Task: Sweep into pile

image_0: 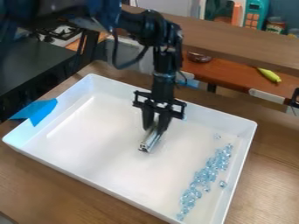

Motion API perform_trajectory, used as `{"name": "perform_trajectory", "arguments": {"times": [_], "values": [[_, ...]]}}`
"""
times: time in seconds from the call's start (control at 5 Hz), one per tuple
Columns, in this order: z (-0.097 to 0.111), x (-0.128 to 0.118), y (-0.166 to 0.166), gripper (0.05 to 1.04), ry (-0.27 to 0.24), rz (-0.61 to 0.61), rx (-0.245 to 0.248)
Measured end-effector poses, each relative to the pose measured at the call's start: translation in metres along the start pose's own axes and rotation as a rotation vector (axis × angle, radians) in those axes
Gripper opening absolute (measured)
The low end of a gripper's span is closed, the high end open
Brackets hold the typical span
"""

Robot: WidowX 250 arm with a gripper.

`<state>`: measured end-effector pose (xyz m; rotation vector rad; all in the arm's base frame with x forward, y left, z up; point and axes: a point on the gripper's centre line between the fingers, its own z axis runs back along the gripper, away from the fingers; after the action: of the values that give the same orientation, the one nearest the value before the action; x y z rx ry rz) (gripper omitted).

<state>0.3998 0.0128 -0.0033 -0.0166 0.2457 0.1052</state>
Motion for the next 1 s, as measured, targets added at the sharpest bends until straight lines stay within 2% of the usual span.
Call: {"name": "perform_trajectory", "arguments": {"times": [0.6, 1.0], "values": [[-0.0008, 0.0008, 0.0001, 0.371, -0.006, -0.104, 0.005], [0.0016, -0.0028, 0.0057, 0.371, 0.021, -0.165, 0.001]]}}
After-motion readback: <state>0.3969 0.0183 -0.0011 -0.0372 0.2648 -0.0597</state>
